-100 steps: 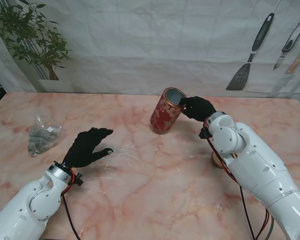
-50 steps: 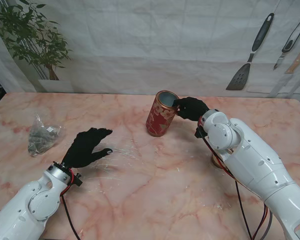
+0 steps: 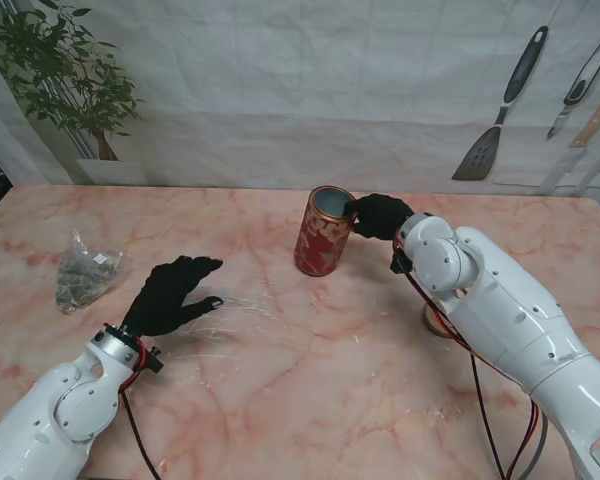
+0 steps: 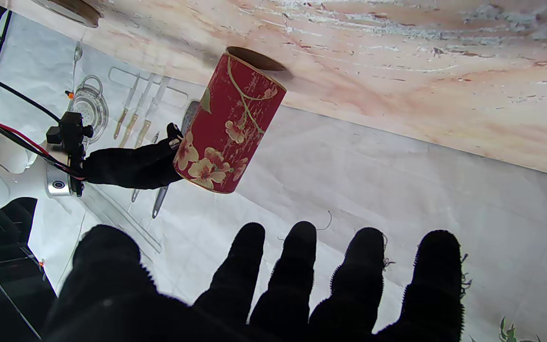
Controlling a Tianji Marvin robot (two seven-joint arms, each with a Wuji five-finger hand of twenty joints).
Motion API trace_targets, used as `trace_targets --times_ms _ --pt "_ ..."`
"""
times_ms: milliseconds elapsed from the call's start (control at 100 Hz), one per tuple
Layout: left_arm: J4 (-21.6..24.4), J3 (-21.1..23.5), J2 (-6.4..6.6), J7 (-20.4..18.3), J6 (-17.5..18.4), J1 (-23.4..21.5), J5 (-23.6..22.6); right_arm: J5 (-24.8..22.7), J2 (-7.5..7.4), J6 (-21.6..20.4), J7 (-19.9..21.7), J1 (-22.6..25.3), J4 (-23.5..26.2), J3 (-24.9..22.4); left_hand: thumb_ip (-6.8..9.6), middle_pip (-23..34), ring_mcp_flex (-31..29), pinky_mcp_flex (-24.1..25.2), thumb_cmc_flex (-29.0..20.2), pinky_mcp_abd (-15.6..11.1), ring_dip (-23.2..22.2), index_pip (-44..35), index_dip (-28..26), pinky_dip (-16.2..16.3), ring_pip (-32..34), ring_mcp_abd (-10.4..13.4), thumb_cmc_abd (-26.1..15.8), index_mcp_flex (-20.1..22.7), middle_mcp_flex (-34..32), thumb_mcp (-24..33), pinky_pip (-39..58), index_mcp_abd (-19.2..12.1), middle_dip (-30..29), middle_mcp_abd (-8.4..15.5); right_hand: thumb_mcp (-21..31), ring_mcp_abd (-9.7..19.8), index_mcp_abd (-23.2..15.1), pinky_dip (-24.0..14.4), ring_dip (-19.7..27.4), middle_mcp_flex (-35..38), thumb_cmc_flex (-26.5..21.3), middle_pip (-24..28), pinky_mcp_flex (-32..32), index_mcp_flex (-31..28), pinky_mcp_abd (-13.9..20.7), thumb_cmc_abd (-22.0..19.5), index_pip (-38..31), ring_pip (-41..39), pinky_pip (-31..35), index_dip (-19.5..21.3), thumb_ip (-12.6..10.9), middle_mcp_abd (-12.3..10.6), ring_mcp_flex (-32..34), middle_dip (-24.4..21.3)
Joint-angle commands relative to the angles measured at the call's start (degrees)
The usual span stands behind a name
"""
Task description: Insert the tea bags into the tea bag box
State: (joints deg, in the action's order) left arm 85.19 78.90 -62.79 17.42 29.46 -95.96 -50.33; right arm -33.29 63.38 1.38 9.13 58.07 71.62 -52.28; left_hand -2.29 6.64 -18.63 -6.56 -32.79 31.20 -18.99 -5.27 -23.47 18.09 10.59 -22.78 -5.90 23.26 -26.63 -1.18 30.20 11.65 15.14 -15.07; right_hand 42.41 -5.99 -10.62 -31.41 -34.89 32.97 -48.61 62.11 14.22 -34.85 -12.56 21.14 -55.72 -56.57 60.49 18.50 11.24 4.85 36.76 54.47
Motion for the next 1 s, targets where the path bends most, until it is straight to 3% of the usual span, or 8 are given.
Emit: trace_targets --times_ms 0,40,80,110,130,210,690,990 --pt "0.42 0.07 -0.01 -0.76 -0.08 -0.09 0.19 -0.09 -0.01 0.1 1.01 -0.6 0.31 0.26 0.64 -0.49 0.14 0.38 0.87 0.16 -0.51 -0.24 0.14 0.67 -0.27 -0.13 -2.45 -1.32 -0.23 -0.94 0.05 -1.11 0.35 1.04 -2.02 1.16 0.1 -0.23 0.03 -2.74 2.01 -0.92 -0.79 1.52 -0.14 -1.88 -2.17 0.85 -1.16 -1.98 0.8 -2.07 -1.68 0.6" --pt "0.43 0.1 0.0 -0.81 -0.03 -0.1 0.19 -0.13 -0.05 0.19 1.31 -0.86 0.18 0.52 0.64 -0.5 0.1 0.35 0.87 0.18 -0.51 -0.23 0.14 0.68 -0.25 -0.15 -2.47 -1.35 -0.22 -0.93 0.07 -1.05 0.35 1.12 -0.79 1.39 0.23 -0.2 0.08 -4.26 6.91 -1.27 -1.13 4.5 0.4 1.08 0.18 1.28 -1.39 -3.72 1.34 -2.43 -2.51 0.21" --pt "0.45 0.13 0.0 -0.85 -0.01 -0.12 0.21 -0.16 -0.11 0.32 1.74 -1.1 0.11 0.76 0.64 -0.5 0.09 0.38 0.82 0.18 -0.51 -0.23 0.14 0.67 -0.25 -0.13 -2.44 -1.34 -0.21 -0.91 0.05 -1.12 0.35 1.05 2.26 1.54 1.04 -0.25 0.01 -5.54 11.73 -1.26 -1.44 5.26 0.48 2.84 5.49 1.54 -1.54 -2.02 1.02 -2.57 -3.31 -0.81" --pt "0.46 0.16 0.0 -0.86 0.0 -0.14 0.22 -0.14 -0.13 0.28 1.9 -1.27 -0.03 0.94 0.64 -0.49 0.09 0.35 0.81 0.19 -0.52 -0.24 0.14 0.67 -0.25 -0.16 -2.45 -1.31 -0.23 -0.91 0.05 -1.16 0.36 1.08 4.36 1.61 1.65 -0.29 0.0 -6.42 15.02 -1.46 -1.65 5.37 0.56 3.85 9.61 1.75 -1.63 -0.99 -0.97 -2.45 -3.8 -1.12" --pt "0.47 0.16 0.0 -0.85 -0.02 -0.16 0.22 -0.09 -0.15 0.23 2.1 -1.42 -0.13 1.07 0.64 -0.49 0.1 0.36 0.83 0.18 -0.51 -0.24 0.14 0.67 -0.25 -0.09 -2.47 -1.33 -0.23 -0.91 0.05 -1.15 0.36 1.16 6.25 1.66 2.05 -0.32 -0.02 -7.12 17.99 -1.7 -1.88 5.89 0.72 4.29 14.43 2.05 -1.86 3.77 -3.93 -2.27 -4.35 -1.25" --pt "0.5 0.2 -0.01 -0.84 -0.06 -0.21 0.24 0.1 -0.19 0.12 2.58 -1.82 -0.45 1.49 0.64 -0.48 0.11 0.33 0.8 0.2 -0.51 -0.24 0.13 0.68 -0.26 -0.16 -2.42 -1.33 -0.26 -0.92 0.06 -1.09 0.37 1.1 6.52 1.89 1.88 -0.36 -0.08 -8.97 20.74 -2.11 -2.42 8.96 0.89 5.9 17.69 2.31 -2.12 4.74 -4.87 -1.96 -5.57 -1.27" --pt "0.82 0.38 0.05 -1.78 -0.05 -0.47 0.65 2.0 0.15 -2.56 2.39 -2.94 -2.21 2.61 0.64 -0.46 0.05 0.34 0.75 0.18 -0.52 -0.27 0.11 0.65 -0.25 -0.07 -2.42 -1.26 -0.32 -0.92 0.01 -1.15 0.38 1.05 5.84 2.27 -2.76 -0.84 -0.37 -14.52 25.06 -4.45 -3.98 24.57 1.31 9.02 32.31 3.74 -3.71 2.95 -4.96 -0.97 -8.71 -1.67" --pt "0.96 0.49 0.09 -1.77 -0.04 -0.55 0.44 4.38 0.17 -3.92 1.77 0.04 -0.7 -1.47 0.64 -0.51 0.14 0.31 0.73 0.16 -0.49 -0.26 0.11 0.66 -0.3 -0.14 -2.34 -1.27 -0.23 -0.91 0.04 -1.21 0.36 1.14 5.9 2.48 -3.46 -1.5 -1.05 -16.71 25.62 -5.83 -4.47 25.53 1.31 10.32 38.44 3.38 -4.62 3.97 -5.0 -0.22 -9.74 -2.56"
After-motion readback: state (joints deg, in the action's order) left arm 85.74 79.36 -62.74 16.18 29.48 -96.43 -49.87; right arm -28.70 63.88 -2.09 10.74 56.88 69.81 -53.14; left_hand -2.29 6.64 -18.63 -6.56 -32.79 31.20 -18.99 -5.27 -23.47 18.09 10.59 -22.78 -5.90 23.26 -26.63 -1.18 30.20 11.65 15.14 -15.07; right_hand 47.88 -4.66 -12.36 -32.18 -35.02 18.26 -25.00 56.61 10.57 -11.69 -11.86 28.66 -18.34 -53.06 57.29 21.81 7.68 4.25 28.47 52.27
